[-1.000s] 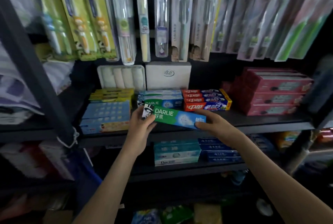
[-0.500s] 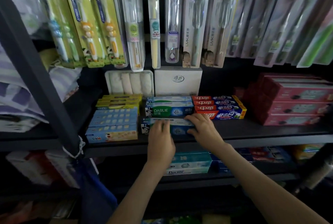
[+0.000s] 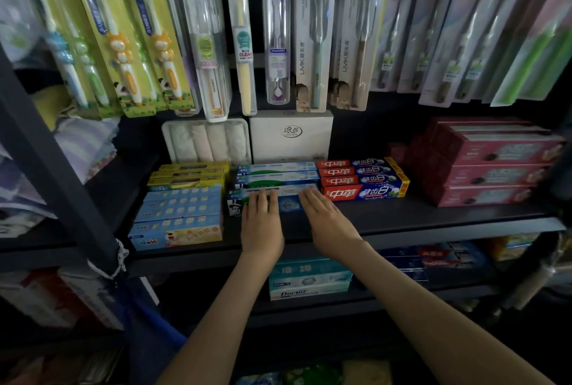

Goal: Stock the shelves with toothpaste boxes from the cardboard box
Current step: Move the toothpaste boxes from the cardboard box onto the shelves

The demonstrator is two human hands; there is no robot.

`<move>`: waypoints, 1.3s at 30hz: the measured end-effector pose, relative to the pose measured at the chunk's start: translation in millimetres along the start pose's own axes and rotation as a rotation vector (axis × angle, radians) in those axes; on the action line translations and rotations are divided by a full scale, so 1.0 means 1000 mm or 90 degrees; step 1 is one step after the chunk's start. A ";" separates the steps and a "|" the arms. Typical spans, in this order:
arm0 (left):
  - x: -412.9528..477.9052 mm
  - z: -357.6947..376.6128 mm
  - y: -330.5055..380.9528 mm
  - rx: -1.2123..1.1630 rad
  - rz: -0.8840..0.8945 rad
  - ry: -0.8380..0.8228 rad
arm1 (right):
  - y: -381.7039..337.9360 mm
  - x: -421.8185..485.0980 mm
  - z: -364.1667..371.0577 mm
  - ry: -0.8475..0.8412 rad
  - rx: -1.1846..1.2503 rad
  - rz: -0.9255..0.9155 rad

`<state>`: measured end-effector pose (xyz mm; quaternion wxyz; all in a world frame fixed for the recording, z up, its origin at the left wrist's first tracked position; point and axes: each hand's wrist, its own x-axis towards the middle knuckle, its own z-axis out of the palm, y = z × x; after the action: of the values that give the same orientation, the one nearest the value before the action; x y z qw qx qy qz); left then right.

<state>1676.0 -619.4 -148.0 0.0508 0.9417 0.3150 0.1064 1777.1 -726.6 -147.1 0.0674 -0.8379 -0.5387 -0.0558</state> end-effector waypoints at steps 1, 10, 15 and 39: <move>0.003 -0.002 0.000 -0.002 0.001 -0.010 | 0.000 -0.001 0.000 0.003 -0.026 0.005; -0.005 -0.012 0.009 -0.044 0.040 -0.004 | 0.003 -0.024 -0.011 0.051 -0.003 0.010; -0.064 0.020 0.084 -0.210 0.248 0.103 | 0.035 -0.110 0.004 0.231 0.092 0.077; -0.560 0.520 0.358 0.070 0.827 -0.806 | -0.042 -0.840 0.433 -0.159 0.541 1.260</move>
<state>1569.3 -1258.1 -689.8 0.0994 0.8173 -0.3602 -0.4385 1400.7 -1386.9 -711.2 0.3119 -0.8091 0.3977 0.3000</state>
